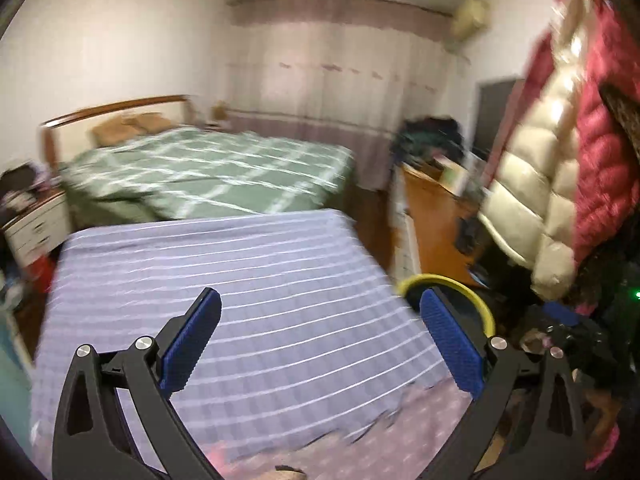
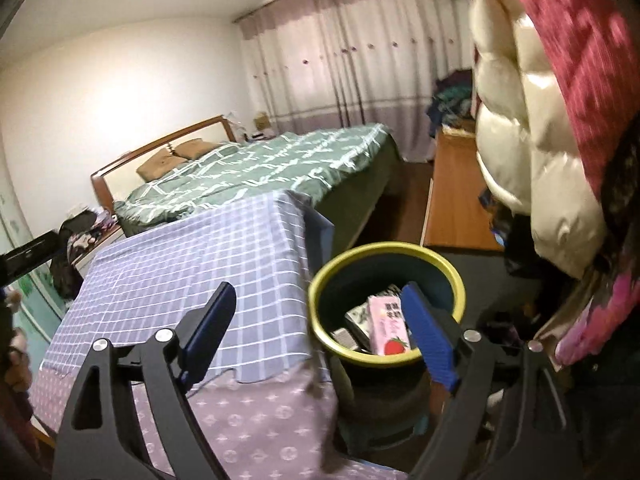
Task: Collect trash
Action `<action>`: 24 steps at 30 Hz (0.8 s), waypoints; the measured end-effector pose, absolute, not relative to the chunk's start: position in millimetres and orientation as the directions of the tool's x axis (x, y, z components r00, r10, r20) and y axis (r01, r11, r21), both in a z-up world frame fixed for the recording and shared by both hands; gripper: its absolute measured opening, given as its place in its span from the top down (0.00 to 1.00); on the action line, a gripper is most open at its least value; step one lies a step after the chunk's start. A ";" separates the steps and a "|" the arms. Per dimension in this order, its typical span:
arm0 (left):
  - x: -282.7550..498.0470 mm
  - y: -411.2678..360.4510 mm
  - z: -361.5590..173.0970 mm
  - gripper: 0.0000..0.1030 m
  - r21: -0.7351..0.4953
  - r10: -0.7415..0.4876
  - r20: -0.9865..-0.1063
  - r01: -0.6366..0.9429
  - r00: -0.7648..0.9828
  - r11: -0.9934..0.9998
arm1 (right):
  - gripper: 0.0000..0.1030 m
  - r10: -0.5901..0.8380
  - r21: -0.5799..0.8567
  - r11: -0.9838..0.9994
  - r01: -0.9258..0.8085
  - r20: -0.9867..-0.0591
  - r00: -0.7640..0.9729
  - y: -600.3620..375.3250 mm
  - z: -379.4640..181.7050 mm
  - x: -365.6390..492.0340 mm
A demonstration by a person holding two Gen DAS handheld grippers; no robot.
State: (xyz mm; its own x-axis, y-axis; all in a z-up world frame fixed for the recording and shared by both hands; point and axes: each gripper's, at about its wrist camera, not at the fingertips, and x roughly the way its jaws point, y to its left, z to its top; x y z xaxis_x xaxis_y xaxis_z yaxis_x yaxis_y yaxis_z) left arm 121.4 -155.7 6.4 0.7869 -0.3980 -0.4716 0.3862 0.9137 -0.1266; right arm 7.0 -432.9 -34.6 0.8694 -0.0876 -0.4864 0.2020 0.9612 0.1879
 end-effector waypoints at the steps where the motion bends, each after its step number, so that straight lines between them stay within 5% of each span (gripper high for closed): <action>1: 112.1 -139.5 6.9 0.05 -0.122 -0.368 -0.469 0.353 0.803 0.927 | 0.22 -0.083 0.183 0.964 0.193 -0.482 0.872 -428.7 -32.1 6.0; 7: 67.9 -77.3 4.0 0.05 -0.112 -0.249 -0.486 0.223 0.838 0.968 | 0.19 -0.098 0.114 0.979 0.168 -0.459 0.883 -397.1 -19.1 -6.4; 24: 21.8 -44.7 2.1 0.05 -0.125 -0.197 -0.431 0.158 0.881 0.980 | 0.16 -0.081 0.124 0.981 0.149 -0.437 0.896 -383.8 -11.3 -18.2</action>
State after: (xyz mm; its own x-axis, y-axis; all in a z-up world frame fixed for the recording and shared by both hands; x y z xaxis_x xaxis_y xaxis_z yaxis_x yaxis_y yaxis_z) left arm 21.9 -44.7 2.1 0.8808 -0.1969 -0.4307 0.1577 0.9795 -0.1253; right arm -18.2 -383.8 -11.3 0.8958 -0.0809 -0.4371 0.1492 0.9810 0.1243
